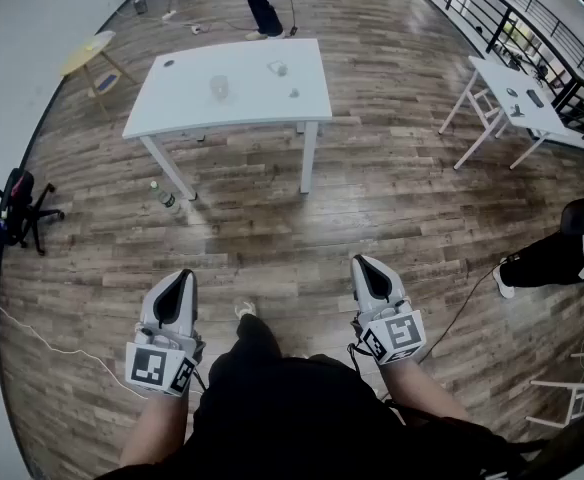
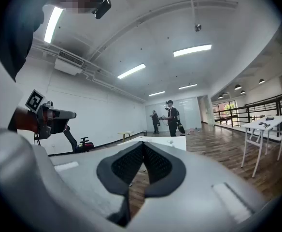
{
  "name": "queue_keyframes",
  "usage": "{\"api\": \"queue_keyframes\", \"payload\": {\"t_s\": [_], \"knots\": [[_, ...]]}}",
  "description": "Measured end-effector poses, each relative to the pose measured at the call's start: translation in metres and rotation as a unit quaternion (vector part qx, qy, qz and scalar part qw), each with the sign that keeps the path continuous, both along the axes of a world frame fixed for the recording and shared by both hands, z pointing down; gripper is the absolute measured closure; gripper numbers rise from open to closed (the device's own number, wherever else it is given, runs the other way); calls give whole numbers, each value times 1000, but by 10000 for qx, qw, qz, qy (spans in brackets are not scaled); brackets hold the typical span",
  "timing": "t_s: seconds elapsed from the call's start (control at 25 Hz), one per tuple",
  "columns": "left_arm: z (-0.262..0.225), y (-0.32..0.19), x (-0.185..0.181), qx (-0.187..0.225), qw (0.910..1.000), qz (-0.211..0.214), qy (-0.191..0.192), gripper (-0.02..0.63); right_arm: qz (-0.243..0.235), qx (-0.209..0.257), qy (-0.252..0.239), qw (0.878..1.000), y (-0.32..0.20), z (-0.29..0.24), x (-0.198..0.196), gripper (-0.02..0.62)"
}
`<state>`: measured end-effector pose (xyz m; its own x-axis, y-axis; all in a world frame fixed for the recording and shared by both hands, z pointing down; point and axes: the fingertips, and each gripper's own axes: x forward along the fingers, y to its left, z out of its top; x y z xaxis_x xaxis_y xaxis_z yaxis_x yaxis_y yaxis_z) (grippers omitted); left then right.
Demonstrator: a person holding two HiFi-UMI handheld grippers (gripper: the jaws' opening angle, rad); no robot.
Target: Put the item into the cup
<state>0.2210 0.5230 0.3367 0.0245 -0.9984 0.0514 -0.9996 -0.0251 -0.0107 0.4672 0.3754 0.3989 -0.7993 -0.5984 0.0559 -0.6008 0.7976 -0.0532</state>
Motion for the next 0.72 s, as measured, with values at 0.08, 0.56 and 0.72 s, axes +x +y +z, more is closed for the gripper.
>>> {"api": "queue_keyframes", "payload": {"t_s": [0.08,0.56,0.72], "knots": [[-6,-10,-12,61,9999,72,-49,607,-8,52,27,10000,-5,-2,-15,594],[-18,-102,-82,244,9979,592,-138,607,303,-56,154,9994,-56,-14,-74,594],[-18,-115,-117,181,9977,623,-207,607,351,-48,139,9993,-74,-20,-107,594]]}}
